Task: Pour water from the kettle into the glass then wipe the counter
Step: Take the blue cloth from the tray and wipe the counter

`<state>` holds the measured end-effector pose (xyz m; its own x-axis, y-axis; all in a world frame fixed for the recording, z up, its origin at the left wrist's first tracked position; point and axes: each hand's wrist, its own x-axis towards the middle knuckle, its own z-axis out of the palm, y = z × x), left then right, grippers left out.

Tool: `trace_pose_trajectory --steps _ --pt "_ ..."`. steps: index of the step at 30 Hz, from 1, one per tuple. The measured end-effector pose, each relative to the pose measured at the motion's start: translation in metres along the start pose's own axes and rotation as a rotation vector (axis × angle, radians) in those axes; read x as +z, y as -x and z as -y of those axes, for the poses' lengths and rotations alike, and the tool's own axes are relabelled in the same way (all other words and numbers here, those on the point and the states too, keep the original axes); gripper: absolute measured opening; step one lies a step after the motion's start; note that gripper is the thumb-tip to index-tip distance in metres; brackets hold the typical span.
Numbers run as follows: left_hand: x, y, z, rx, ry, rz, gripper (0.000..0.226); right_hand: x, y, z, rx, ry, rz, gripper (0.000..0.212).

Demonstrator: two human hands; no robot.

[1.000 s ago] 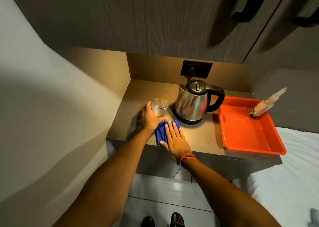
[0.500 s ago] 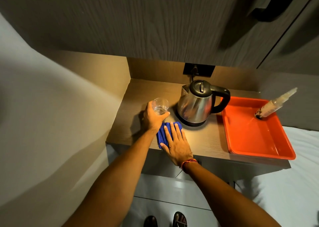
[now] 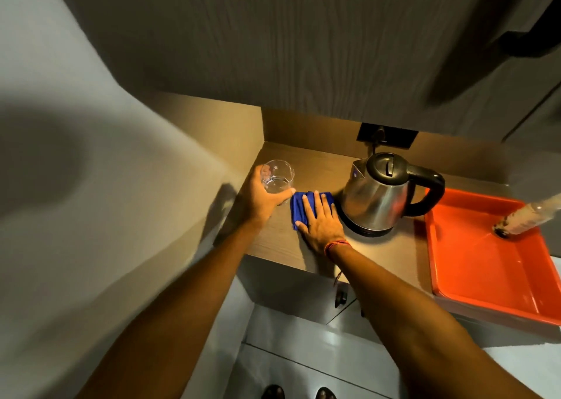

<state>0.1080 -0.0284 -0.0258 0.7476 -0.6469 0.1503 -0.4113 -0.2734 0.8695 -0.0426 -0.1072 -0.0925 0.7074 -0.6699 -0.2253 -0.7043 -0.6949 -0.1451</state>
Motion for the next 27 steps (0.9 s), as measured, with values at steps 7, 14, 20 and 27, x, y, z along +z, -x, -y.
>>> trace_pose_trajectory --steps 7,14,20,27 --pt "-0.040 -0.009 0.022 0.021 -0.099 -0.098 0.086 -0.006 -0.016 0.035 -0.089 0.034 0.037 0.069" --pt "-0.036 -0.017 0.012 0.013 -0.083 -0.125 0.083 0.022 0.015 0.061 -0.240 0.046 0.017 0.074" --pt "-0.018 -0.014 0.007 -0.023 -0.042 -0.099 0.086 0.038 0.046 0.022 -0.193 0.069 -0.051 0.071" --pt "-0.012 -0.002 0.014 -0.011 -0.021 -0.066 0.085 -0.002 -0.003 -0.009 0.013 -0.023 0.000 0.066"
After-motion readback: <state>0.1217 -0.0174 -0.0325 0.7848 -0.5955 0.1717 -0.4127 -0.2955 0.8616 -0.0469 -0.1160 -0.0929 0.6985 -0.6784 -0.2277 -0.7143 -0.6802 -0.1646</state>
